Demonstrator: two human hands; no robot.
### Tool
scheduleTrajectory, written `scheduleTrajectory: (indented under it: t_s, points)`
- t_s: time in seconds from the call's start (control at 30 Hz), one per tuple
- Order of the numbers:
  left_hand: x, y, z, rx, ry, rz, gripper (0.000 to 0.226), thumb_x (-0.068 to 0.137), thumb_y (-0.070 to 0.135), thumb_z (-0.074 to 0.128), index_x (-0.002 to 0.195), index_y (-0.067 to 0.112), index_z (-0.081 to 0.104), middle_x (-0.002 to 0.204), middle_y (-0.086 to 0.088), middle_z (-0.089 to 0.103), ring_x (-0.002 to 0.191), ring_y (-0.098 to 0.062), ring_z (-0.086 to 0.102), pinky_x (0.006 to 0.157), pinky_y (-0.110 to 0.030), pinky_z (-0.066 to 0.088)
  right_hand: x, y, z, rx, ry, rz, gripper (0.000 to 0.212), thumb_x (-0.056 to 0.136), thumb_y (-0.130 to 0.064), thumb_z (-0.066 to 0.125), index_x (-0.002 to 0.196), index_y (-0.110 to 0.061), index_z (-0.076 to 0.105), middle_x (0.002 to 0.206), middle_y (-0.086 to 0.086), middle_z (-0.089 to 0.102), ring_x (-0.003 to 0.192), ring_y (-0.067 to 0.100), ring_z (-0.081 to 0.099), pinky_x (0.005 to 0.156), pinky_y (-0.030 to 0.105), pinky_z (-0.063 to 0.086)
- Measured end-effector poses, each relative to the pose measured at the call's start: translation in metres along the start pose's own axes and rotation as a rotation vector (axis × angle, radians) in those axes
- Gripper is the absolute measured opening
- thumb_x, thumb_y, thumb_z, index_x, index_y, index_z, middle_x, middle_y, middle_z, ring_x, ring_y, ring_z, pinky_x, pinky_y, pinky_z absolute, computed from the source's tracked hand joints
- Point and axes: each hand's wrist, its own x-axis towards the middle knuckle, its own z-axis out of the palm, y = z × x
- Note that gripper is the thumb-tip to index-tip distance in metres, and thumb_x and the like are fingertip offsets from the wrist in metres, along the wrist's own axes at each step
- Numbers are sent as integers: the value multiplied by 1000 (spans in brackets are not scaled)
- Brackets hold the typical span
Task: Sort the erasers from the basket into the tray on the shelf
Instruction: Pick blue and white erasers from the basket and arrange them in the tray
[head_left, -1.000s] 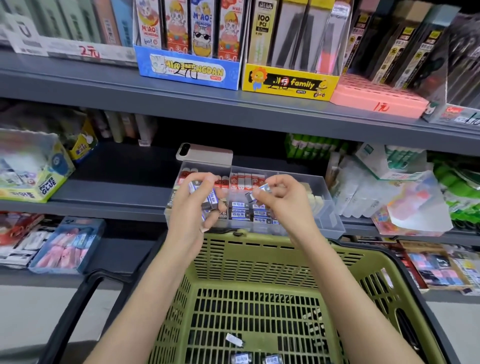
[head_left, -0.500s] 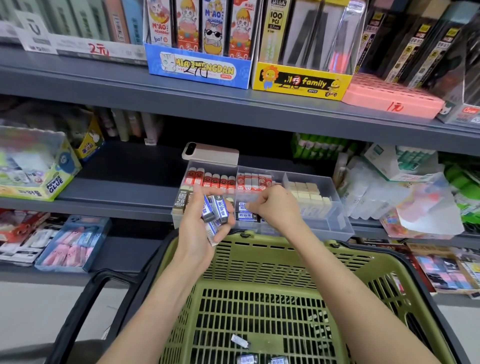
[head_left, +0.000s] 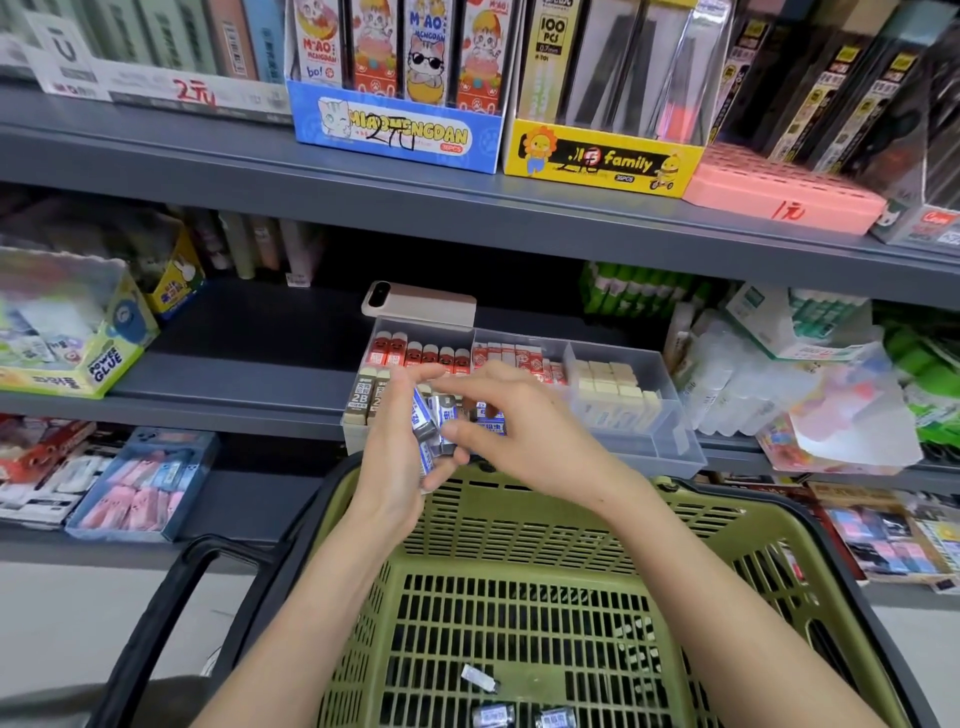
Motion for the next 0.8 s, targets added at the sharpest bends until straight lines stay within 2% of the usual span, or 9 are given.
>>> scheduleTrajectory:
  t_s: [0.07, 0.13, 0.2, 0.3, 0.37, 0.43, 0.5, 0.6, 0.8]
  points:
    - [0, -1, 0, 37, 4, -2, 59, 77, 66, 39, 105, 16, 57, 58, -1, 60, 38, -12, 48, 29, -15, 26, -3, -2, 1, -5, -17, -27, 37, 89, -27, 61, 125, -21, 58, 109, -1, 56, 107, 14, 47, 93, 30, 37]
    - [0, -1, 0, 57, 7, -1, 55, 80, 65, 36, 93, 15, 55, 56, -4, 58, 38, -14, 47, 29, -13, 24, -5, -1, 0, 71, 33, -34, 23, 84, -22, 68, 107, -19, 65, 99, -6, 57, 96, 8, 49, 84, 23, 39]
    - [0, 0, 0, 37, 18, 24, 48, 82, 62, 36, 78, 17, 52, 56, -5, 57, 39, -14, 46, 29, -14, 23, -5, 5, -7, 331, 183, 50, 12, 82, -13, 70, 88, -20, 63, 82, -10, 57, 75, 1, 51, 68, 16, 41]
    - [0, 3, -2, 33, 61, 67, 42, 85, 58, 39, 70, 20, 50, 59, -2, 56, 43, -15, 47, 30, -15, 23, -1, 26, -16, 621, 455, 292, 12, 83, -6, 68, 78, -15, 63, 66, -2, 59, 49, 3, 53, 54, 21, 46]
    - [0, 4, -4, 65, 79, 85, 40, 86, 58, 42, 72, 21, 50, 59, 0, 53, 45, -15, 45, 31, -17, 24, 5, 39, -14, 575, 484, 454, 7, 83, -7, 67, 79, -9, 62, 63, 3, 60, 43, 7, 53, 57, 31, 48]
    - [0, 5, -4, 94, 88, 94, 40, 86, 58, 43, 70, 22, 50, 59, 2, 51, 46, -15, 41, 33, -18, 24, 14, 48, -5, 488, 467, 540, 8, 82, -10, 67, 85, -9, 60, 69, 6, 64, 49, 14, 57, 59, 32, 49]
    - [-1, 6, -3, 107, 83, 92, 43, 85, 61, 42, 67, 24, 51, 57, 2, 49, 47, -16, 38, 34, -19, 25, 21, 52, 6, 364, 456, 550, 13, 80, -15, 68, 85, -16, 56, 78, 6, 67, 65, 20, 62, 61, 30, 48]
    - [-3, 6, 0, 101, 70, 73, 46, 84, 65, 37, 63, 26, 52, 54, 3, 48, 46, -18, 33, 35, -19, 22, 28, 52, 20, 178, 461, 517, 15, 80, -16, 69, 76, -16, 55, 76, 1, 63, 77, 21, 60, 67, 30, 46]
    - [-3, 6, 3, 81, -11, 49, 49, 84, 65, 34, 56, 29, 52, 53, 4, 46, 46, -17, 31, 34, -19, 24, 34, 50, 29, -203, 351, 534, 31, 83, -26, 65, 58, -13, 52, 57, -1, 50, 67, 18, 46, 57, 25, 38]
